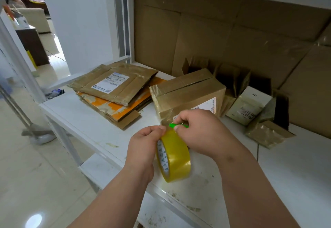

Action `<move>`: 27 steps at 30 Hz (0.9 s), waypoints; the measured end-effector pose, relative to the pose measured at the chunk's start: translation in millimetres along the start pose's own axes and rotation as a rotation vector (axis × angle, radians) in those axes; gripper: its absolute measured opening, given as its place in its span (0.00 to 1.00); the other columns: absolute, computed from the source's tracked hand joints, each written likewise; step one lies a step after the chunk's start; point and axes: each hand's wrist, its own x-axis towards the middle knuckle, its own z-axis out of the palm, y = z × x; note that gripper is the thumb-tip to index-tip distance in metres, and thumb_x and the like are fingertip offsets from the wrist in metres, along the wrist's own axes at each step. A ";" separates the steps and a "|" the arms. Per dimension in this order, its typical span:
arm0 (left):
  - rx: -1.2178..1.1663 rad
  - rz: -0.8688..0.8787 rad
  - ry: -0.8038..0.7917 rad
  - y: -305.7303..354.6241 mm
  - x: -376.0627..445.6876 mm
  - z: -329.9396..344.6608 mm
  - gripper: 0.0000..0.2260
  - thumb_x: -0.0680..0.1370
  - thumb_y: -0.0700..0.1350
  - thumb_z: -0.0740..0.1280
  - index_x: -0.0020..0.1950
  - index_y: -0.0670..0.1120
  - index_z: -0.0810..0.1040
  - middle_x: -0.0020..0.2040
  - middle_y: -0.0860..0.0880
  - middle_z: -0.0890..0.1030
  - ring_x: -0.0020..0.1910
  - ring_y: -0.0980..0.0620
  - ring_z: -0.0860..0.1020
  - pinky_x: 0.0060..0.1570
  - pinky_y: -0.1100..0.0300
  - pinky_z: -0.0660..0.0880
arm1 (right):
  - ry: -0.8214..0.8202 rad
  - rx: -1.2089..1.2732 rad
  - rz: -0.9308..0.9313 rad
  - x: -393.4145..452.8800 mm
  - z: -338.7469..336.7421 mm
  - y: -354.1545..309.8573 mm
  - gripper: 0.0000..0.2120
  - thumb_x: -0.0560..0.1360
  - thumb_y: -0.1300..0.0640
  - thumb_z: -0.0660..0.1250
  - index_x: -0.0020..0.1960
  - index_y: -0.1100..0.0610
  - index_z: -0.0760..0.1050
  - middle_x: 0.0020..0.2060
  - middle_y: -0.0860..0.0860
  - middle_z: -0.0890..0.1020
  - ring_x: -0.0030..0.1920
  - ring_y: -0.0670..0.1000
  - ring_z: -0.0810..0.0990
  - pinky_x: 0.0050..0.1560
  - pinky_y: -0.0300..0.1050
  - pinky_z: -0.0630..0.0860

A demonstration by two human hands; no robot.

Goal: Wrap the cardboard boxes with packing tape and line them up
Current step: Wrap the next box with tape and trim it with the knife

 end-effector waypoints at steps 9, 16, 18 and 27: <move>-0.009 0.021 -0.002 0.9 -2.8 2.6 0.03 0.76 0.39 0.70 0.46 0.42 0.84 0.37 0.50 0.84 0.27 0.63 0.79 0.22 0.72 0.70 | 0.011 -0.170 0.023 6.9 3.8 -6.1 0.07 0.76 0.53 0.64 0.50 0.50 0.80 0.44 0.48 0.82 0.45 0.53 0.79 0.37 0.42 0.72; -0.042 0.004 -0.006 0.2 2.0 1.9 0.04 0.75 0.41 0.72 0.48 0.43 0.84 0.51 0.52 0.84 0.43 0.59 0.80 0.34 0.67 0.71 | 0.050 -0.156 0.176 9.7 5.4 34.7 0.07 0.76 0.52 0.63 0.49 0.50 0.78 0.47 0.49 0.82 0.47 0.54 0.78 0.42 0.44 0.74; -0.038 -0.006 -0.011 0.0 2.1 2.8 0.05 0.75 0.41 0.72 0.49 0.42 0.84 0.50 0.50 0.85 0.38 0.59 0.81 0.30 0.69 0.73 | 0.060 -0.147 0.222 7.4 6.6 51.1 0.03 0.77 0.50 0.63 0.47 0.47 0.76 0.47 0.47 0.81 0.45 0.52 0.77 0.38 0.43 0.69; -0.039 -0.039 -0.014 1.0 4.8 5.3 0.06 0.75 0.40 0.72 0.49 0.40 0.84 0.50 0.51 0.86 0.49 0.51 0.82 0.39 0.60 0.74 | -0.081 -0.176 0.400 -12.4 47.1 96.3 0.07 0.76 0.56 0.63 0.50 0.45 0.68 0.46 0.48 0.76 0.49 0.53 0.76 0.49 0.46 0.66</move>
